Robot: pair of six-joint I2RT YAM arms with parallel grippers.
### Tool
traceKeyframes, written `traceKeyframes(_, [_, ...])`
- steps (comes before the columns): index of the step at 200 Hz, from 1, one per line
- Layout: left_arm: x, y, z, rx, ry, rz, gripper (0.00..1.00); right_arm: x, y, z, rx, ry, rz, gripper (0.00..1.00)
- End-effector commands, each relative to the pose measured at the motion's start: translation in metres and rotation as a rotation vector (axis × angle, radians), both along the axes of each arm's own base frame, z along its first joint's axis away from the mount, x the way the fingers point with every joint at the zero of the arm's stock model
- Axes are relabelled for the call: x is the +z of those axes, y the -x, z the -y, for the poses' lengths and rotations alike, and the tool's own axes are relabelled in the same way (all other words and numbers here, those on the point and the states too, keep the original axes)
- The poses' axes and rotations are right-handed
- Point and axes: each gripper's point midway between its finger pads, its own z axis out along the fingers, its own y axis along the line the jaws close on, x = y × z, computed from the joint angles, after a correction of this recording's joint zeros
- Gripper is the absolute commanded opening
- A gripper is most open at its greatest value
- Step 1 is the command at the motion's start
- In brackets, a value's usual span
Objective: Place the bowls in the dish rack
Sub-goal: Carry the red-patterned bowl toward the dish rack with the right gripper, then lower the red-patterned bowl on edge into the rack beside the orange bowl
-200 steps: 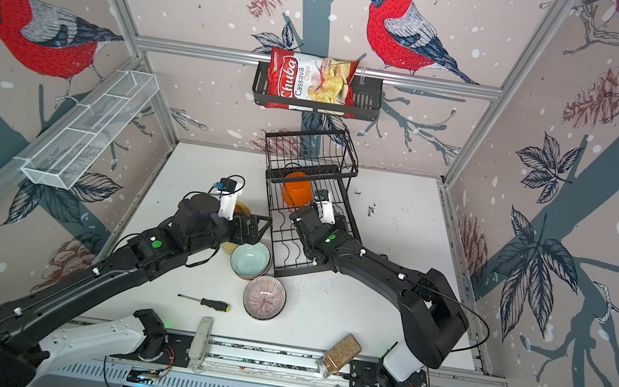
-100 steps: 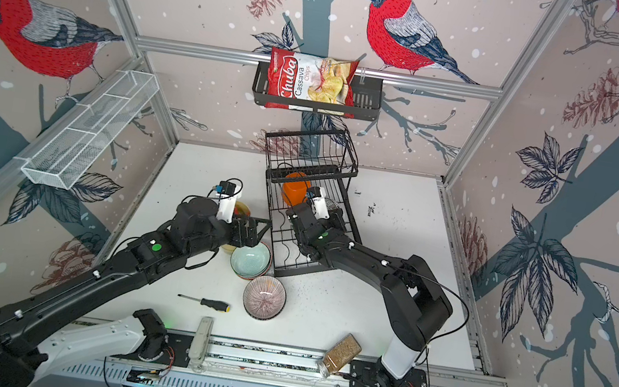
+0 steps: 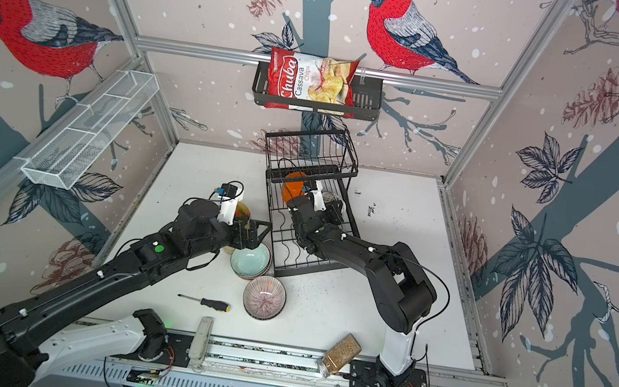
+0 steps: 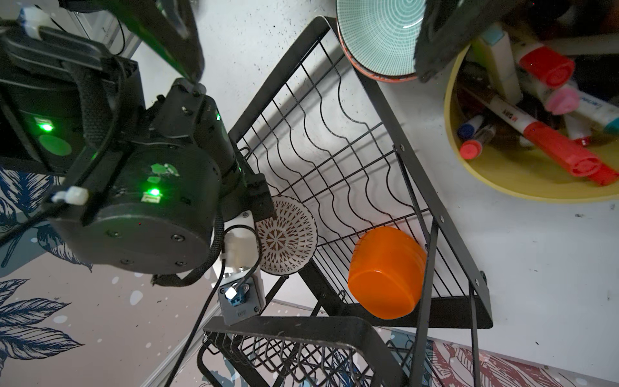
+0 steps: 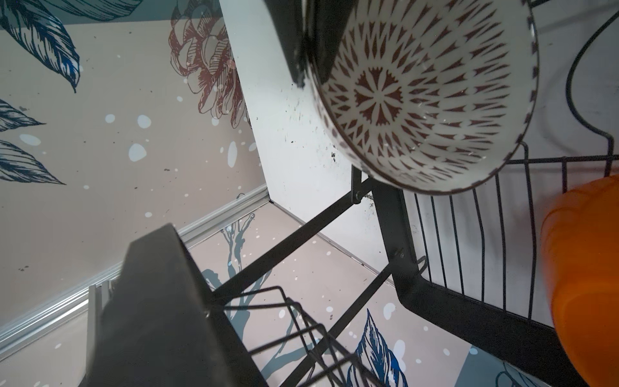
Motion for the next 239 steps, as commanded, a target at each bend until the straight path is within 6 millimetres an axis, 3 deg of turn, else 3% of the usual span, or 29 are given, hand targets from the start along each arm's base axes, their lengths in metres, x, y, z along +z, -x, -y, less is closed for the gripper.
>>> traceKeyframes(1, [0.009, -0.003, 0.004, -0.015, 0.027, 0.04, 0.97, 0.015, -0.008, 0.0, -0.032, -0.007, 0.063, 0.0])
traceKeyframes(150, [-0.003, -0.004, 0.004, -0.015, 0.029, 0.017, 0.97, -0.01, -0.036, -0.005, -0.05, 0.149, 0.061, 0.0])
traceKeyframes(239, [-0.005, -0.005, 0.002, -0.009, 0.025, 0.007, 0.97, -0.019, -0.041, -0.011, -0.048, 0.222, 0.064, 0.0])
